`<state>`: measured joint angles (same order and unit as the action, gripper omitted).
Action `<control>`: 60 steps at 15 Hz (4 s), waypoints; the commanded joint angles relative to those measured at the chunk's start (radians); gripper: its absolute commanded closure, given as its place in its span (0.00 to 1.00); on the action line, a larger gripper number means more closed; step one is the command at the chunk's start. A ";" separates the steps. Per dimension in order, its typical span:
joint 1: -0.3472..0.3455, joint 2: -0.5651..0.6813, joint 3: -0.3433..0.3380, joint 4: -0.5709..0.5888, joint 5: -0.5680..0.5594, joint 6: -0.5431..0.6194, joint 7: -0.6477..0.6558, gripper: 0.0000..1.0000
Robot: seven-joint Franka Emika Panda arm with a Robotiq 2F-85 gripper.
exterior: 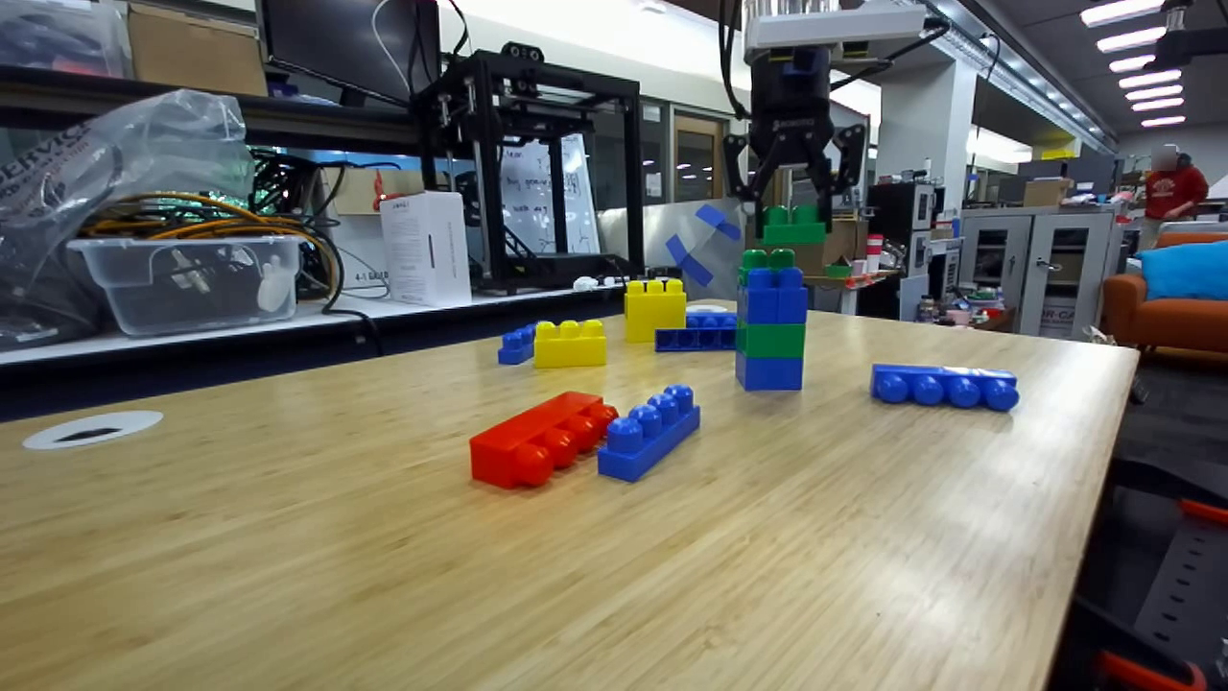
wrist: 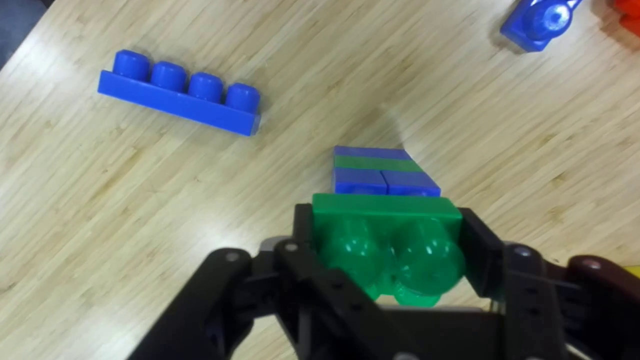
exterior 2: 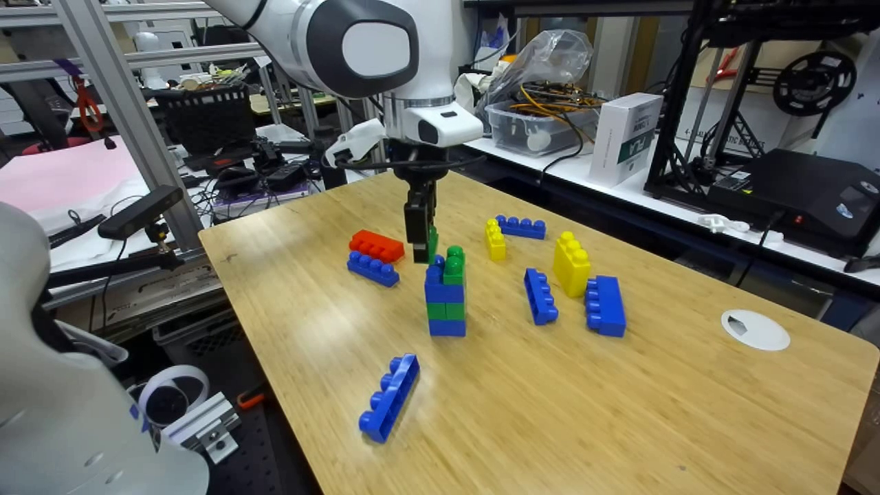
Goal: Pick up the green LEGO block and stack it on top of the purple LEGO blocks
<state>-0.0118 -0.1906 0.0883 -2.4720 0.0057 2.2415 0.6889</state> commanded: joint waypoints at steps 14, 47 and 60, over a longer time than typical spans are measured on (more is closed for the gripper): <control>0.011 0.090 -0.002 0.022 -0.010 0.057 0.021 0.56; 0.023 0.129 -0.003 -0.041 -0.104 0.259 0.072 0.06; 0.023 -0.045 0.033 -0.048 -0.210 0.181 0.044 0.00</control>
<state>0.0227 -0.1845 0.1057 -2.5093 -0.1726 2.4580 0.7407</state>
